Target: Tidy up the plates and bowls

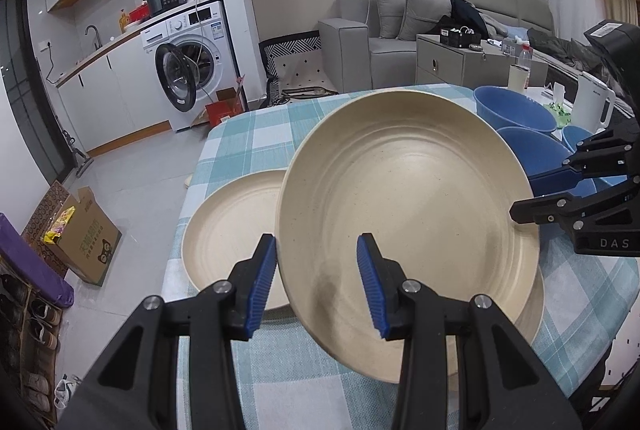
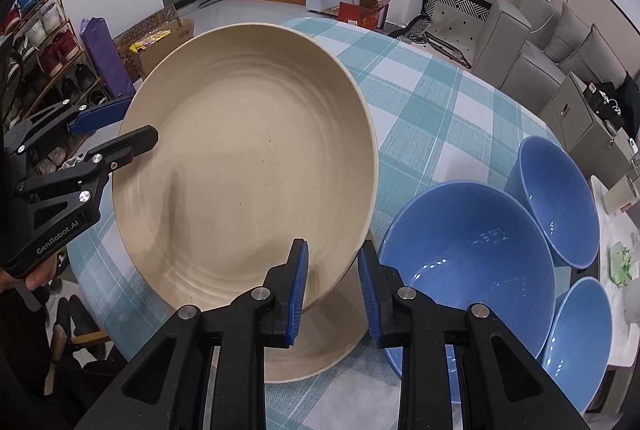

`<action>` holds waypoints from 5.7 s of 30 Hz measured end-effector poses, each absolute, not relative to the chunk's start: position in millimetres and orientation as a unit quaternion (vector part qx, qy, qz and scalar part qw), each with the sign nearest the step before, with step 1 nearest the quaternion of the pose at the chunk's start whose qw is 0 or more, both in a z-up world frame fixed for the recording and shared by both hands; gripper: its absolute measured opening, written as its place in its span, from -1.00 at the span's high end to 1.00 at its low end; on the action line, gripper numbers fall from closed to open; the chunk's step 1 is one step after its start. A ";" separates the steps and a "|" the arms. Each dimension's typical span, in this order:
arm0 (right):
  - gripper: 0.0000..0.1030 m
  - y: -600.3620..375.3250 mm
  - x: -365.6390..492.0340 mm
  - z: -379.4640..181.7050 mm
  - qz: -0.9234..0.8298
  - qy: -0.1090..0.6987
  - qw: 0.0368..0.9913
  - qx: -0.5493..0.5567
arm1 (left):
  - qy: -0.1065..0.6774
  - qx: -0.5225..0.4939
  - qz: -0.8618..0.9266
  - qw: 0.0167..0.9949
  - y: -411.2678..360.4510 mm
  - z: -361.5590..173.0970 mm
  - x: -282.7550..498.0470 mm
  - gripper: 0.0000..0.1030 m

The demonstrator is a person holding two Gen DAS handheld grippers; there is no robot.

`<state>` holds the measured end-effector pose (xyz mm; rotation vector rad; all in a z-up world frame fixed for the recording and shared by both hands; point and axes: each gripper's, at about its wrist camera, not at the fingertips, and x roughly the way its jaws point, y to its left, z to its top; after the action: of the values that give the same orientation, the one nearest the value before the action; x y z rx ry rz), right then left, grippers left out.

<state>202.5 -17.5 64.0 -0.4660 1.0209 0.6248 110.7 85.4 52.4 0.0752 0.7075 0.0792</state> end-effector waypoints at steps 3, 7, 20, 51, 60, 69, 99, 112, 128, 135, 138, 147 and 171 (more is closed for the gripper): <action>0.50 -18.8 198.7 59.9 0.292 0.478 0.798 -0.221 | 0.352 0.036 0.036 0.935 84.1 47.9 113.1 0.22; 0.50 -19.7 191.3 54.3 0.291 0.481 0.795 -0.228 | 0.358 0.035 0.036 0.932 81.7 43.0 115.9 0.22; 0.50 -25.7 174.1 35.1 0.292 0.493 0.786 -0.232 | 0.377 0.038 0.027 0.925 80.0 27.4 124.6 0.22; 0.49 -43.0 161.6 13.7 0.259 0.503 0.788 -0.242 | 0.398 0.057 0.008 0.916 56.5 4.4 148.8 0.22; 0.48 -46.2 159.7 16.0 0.257 0.507 0.788 -0.238 | 0.399 0.059 0.008 0.915 54.1 1.5 151.8 0.22; 0.45 -52.3 158.5 12.0 0.255 0.515 0.785 -0.232 | 0.399 0.059 0.003 0.915 48.9 -2.5 159.0 0.22; 0.03 -49.0 168.5 -7.2 0.260 0.530 0.771 -0.239 | 0.409 0.052 -0.010 0.911 48.7 -10.1 151.6 -0.02; -0.67 -58.7 158.1 28.8 0.305 0.483 0.804 -0.166 | 0.341 0.045 -0.003 0.939 64.0 39.4 119.9 -0.92; -0.99 -63.3 161.4 88.2 0.306 0.390 0.860 -0.122 | 0.293 0.007 0.031 0.956 96.1 76.5 100.2 -0.98; -0.99 -53.7 166.4 102.2 0.314 0.381 0.862 -0.111 | 0.283 -0.014 0.055 0.957 113.2 80.8 99.6 -1.00; -0.99 -47.4 170.3 104.3 0.318 0.379 0.862 -0.111 | 0.273 -0.018 0.062 0.960 120.4 82.9 99.4 -1.00; -0.99 -30.4 184.8 110.8 0.336 0.374 0.860 -0.088 | 0.244 -0.026 0.088 0.965 142.0 83.8 95.9 -1.00; -0.99 13.4 226.5 119.1 0.355 0.377 0.853 -0.063 | 0.288 -0.056 0.129 0.947 184.7 62.7 108.4 -1.00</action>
<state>226.5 13.4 119.1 -0.1324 0.7940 0.7462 108.4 184.7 62.7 -0.1138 0.5867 0.2633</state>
